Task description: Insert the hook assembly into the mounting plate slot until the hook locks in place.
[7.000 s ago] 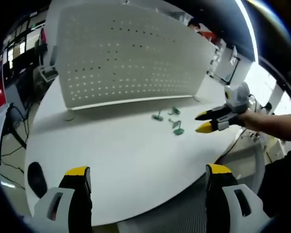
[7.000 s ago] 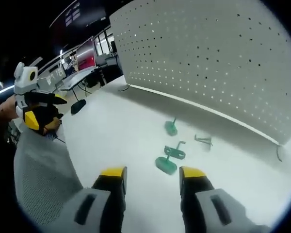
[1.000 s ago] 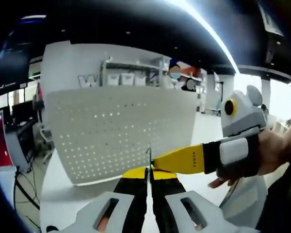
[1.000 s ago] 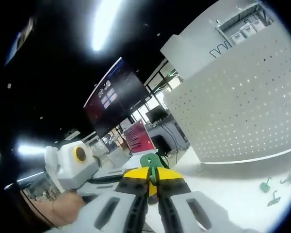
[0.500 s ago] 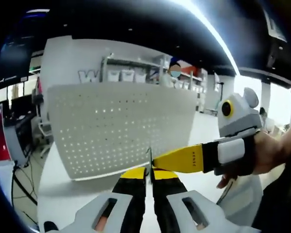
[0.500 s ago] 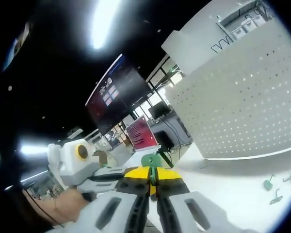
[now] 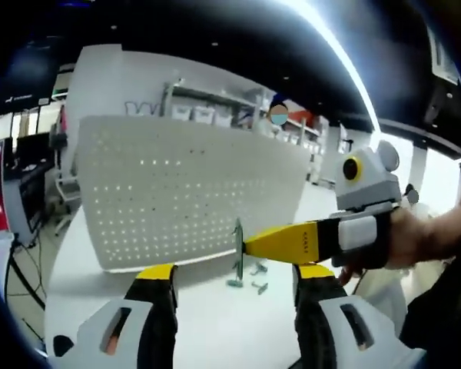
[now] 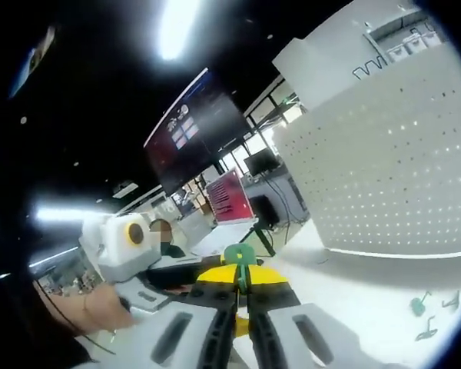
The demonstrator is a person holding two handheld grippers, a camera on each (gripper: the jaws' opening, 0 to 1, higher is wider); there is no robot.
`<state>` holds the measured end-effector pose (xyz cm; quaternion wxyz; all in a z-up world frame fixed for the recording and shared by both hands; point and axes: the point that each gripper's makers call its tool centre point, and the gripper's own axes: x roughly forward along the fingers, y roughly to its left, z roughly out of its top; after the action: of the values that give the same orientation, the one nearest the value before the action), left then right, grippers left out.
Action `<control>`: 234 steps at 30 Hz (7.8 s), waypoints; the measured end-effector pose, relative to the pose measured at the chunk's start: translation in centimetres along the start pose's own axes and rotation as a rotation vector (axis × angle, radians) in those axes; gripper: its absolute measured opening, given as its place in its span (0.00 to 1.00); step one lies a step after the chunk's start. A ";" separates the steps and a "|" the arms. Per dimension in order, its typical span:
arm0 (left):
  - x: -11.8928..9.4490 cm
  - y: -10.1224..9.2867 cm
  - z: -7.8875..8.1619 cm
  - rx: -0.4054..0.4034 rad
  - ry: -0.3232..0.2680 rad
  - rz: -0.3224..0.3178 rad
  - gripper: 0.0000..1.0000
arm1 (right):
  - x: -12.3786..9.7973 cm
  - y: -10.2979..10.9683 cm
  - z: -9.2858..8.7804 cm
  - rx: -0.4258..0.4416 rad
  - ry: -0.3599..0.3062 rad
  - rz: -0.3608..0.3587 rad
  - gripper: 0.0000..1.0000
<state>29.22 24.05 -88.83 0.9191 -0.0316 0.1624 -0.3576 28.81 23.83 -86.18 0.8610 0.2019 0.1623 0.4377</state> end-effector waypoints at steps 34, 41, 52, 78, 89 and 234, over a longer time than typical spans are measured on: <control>-0.7 1.9 0.5 -0.101 -0.058 0.041 1.00 | -1.4 -7.6 7.4 -0.340 -0.296 -0.495 0.00; -0.3 1.9 -0.1 -0.100 -0.038 0.042 1.00 | -1.7 -10.0 9.4 -0.375 -0.338 -0.591 0.00; 0.0 2.2 -0.8 -0.115 -0.025 0.043 1.00 | -2.7 -14.8 13.1 -0.357 -0.413 -0.720 0.00; 0.5 2.6 -0.8 -0.121 -0.022 0.021 1.00 | -5.0 -21.8 18.5 -0.350 -0.501 -0.903 0.00; 0.2 3.3 -0.7 -0.132 -0.036 0.049 1.00 | -4.7 -22.9 19.2 -0.339 -0.494 -0.918 0.00; -2.1 1.3 -4.3 -0.100 0.081 0.043 1.00 | -16.5 -12.1 -6.9 -0.312 0.109 -0.704 0.31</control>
<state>27.18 26.65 -92.48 0.9165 -0.0598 0.2176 -0.3303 24.69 5.27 -96.41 0.9690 -0.0233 0.1988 0.1447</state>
